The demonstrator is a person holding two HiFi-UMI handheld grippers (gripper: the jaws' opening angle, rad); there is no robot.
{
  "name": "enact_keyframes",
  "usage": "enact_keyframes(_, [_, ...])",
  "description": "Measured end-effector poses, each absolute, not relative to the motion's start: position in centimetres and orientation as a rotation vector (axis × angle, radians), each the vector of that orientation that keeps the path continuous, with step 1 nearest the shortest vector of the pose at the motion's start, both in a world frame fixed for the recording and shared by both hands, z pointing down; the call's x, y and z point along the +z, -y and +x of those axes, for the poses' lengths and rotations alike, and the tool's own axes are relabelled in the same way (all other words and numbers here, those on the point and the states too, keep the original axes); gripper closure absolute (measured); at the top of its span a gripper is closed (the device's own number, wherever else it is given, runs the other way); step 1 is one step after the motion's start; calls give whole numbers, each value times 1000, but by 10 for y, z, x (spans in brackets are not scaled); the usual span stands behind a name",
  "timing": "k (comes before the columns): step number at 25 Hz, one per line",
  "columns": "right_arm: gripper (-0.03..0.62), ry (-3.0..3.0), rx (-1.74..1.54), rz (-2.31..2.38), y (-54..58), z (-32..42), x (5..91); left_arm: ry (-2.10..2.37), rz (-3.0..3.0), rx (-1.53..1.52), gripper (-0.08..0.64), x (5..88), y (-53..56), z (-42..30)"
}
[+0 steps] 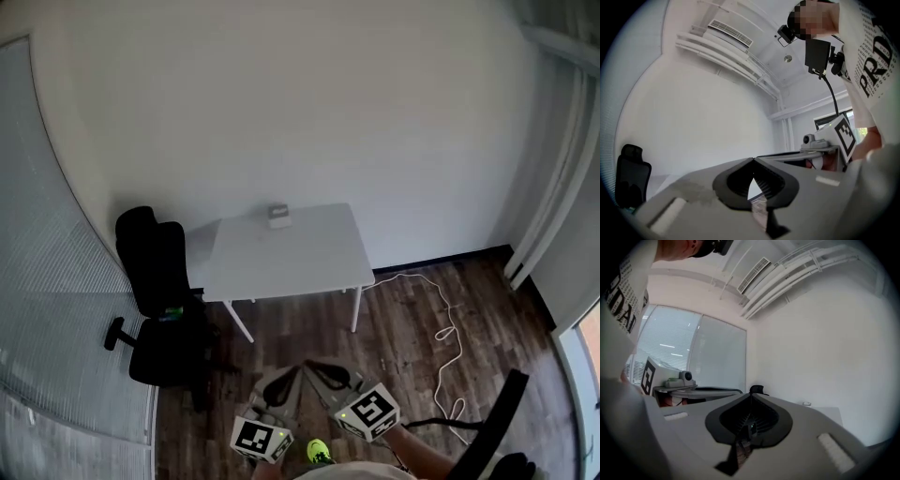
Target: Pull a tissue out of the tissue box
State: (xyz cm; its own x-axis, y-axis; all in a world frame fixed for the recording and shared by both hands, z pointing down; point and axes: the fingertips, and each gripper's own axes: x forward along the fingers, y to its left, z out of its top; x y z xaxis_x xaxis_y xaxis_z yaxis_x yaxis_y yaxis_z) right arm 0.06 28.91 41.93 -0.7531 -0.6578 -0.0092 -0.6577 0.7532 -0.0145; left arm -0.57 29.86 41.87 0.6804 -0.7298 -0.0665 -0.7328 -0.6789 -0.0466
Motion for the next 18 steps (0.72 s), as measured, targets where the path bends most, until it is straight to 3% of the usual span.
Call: enact_keyframes(18, [586, -2962, -29, -1090, -200, -60, 420, -1266, -2843, 80, 568, 421, -207, -65])
